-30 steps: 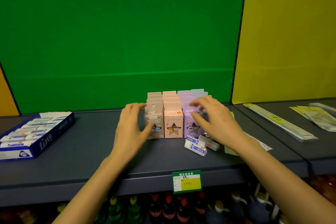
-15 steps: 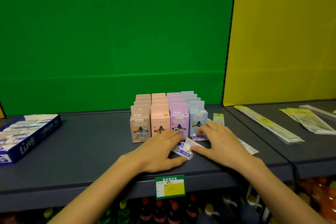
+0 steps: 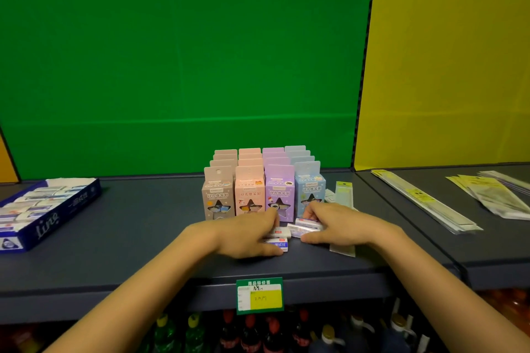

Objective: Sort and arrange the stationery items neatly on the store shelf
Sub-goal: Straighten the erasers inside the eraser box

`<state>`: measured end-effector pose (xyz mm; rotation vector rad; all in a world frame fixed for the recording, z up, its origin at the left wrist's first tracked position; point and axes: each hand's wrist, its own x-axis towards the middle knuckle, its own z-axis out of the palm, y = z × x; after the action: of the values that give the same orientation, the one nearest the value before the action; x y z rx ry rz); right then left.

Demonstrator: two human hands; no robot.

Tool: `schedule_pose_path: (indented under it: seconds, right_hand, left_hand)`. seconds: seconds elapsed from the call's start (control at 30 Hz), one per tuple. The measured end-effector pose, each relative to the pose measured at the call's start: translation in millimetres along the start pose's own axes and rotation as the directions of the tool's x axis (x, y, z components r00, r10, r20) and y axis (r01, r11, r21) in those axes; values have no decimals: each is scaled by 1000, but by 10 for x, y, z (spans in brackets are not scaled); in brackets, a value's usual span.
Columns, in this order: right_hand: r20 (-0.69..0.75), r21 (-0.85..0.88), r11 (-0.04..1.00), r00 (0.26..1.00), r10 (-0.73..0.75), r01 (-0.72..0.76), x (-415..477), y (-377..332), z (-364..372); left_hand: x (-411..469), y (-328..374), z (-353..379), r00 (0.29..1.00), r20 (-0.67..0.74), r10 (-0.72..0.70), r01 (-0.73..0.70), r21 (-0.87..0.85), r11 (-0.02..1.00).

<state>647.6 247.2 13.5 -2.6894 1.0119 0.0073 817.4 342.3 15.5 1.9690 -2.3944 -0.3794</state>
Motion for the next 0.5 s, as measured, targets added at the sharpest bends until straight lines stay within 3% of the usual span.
schedule_pose_path:
  seconds: [0.17, 0.3, 0.5]
  right_hand:
    - [57, -117, 992, 998, -37, 43, 40, -15, -10]
    - [7, -143, 986, 996, -85, 85, -1, -27, 36]
    - [-94, -59, 983, 979, -180, 176, -103, -132, 10]
  left_hand:
    - [-18, 2, -41, 995, 66, -72, 72, 10, 997]
    - [-77, 14, -19, 997, -16, -72, 73, 92, 993]
    - [-486, -209, 93, 962, -236, -136, 93, -185, 978]
